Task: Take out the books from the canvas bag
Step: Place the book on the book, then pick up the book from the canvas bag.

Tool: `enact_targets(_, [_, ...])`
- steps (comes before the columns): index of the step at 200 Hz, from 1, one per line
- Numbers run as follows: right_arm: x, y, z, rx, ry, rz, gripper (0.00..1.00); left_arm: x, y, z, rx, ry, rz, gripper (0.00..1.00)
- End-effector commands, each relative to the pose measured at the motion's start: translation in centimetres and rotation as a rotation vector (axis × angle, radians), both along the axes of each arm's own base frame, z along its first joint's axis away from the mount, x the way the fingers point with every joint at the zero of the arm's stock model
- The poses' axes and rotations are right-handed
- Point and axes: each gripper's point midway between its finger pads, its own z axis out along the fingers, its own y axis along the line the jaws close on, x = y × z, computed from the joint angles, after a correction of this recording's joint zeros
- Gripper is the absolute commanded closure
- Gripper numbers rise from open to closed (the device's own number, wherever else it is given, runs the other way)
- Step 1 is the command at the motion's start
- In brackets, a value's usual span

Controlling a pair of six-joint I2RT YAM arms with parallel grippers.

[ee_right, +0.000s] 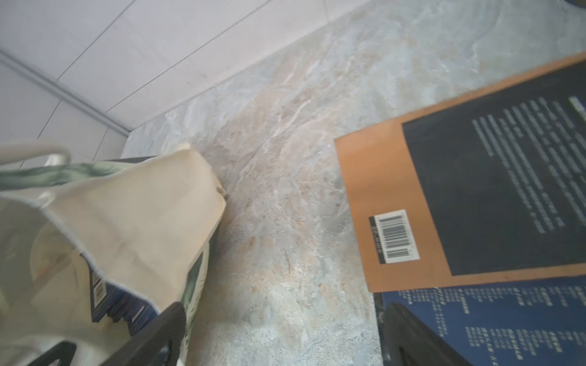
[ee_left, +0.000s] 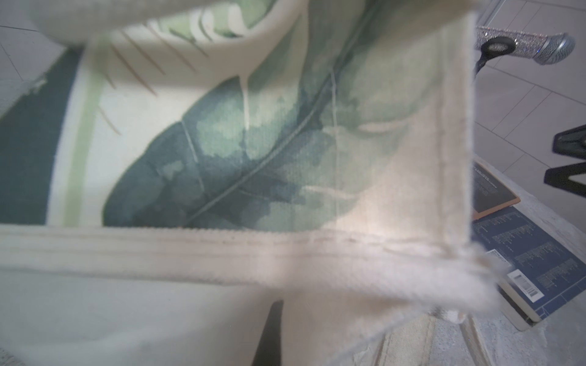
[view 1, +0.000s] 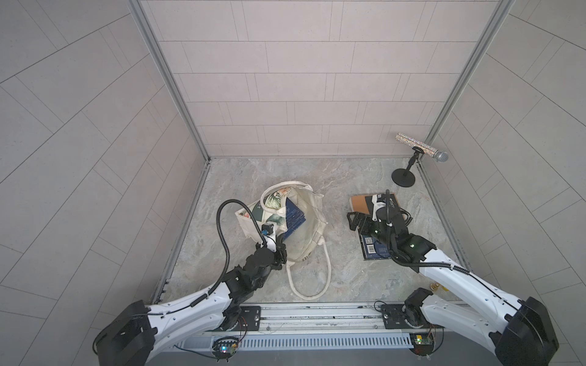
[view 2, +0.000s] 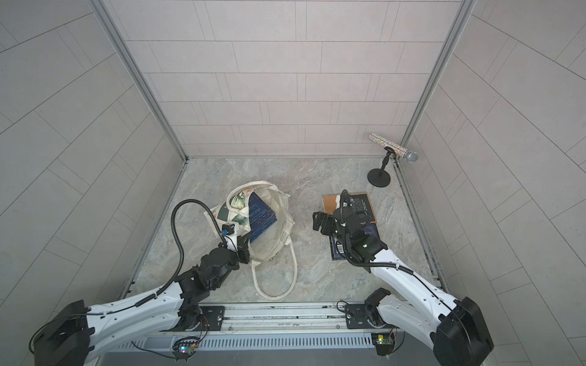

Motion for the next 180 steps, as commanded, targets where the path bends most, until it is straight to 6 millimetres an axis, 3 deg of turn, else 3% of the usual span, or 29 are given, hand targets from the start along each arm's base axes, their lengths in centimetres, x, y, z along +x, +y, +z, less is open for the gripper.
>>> enact_targets(1, [0.5,0.9,2.2,-0.041,-0.109,0.049,0.0,-0.1,-2.4,1.2,-0.043,0.037,-0.073,1.0])
enact_targets(24, [0.1,3.2,2.7,0.022,-0.121,0.135,0.0,-0.8,-2.3,0.8,-0.046,0.096,-0.064,1.0])
enact_targets(27, [0.0,3.4,2.7,0.021,-0.122,0.143,0.0,-0.6,-2.5,1.9,-0.063,0.086,-0.064,1.0])
enact_targets(35, [-0.3,4.0,2.9,0.017,-0.134,0.169,0.0,-0.8,-2.3,2.0,-0.051,0.092,-0.061,1.0])
enact_targets(37, [-0.6,4.1,2.1,0.006,-0.123,0.177,0.0,-0.8,-2.2,2.1,-0.05,0.09,-0.06,1.0])
enact_targets(103, [-3.1,8.1,0.6,0.061,-0.099,0.337,0.03,-1.5,4.0,3.3,0.077,0.079,0.149,1.0])
enact_targets(144, [-5.0,10.3,2.0,0.029,-0.146,0.41,0.03,-1.9,6.2,2.7,0.121,0.114,0.235,1.0])
enact_targets(180, [-7.2,12.7,1.7,0.078,-0.093,0.392,0.05,-2.4,5.8,2.0,0.056,0.106,0.196,1.0])
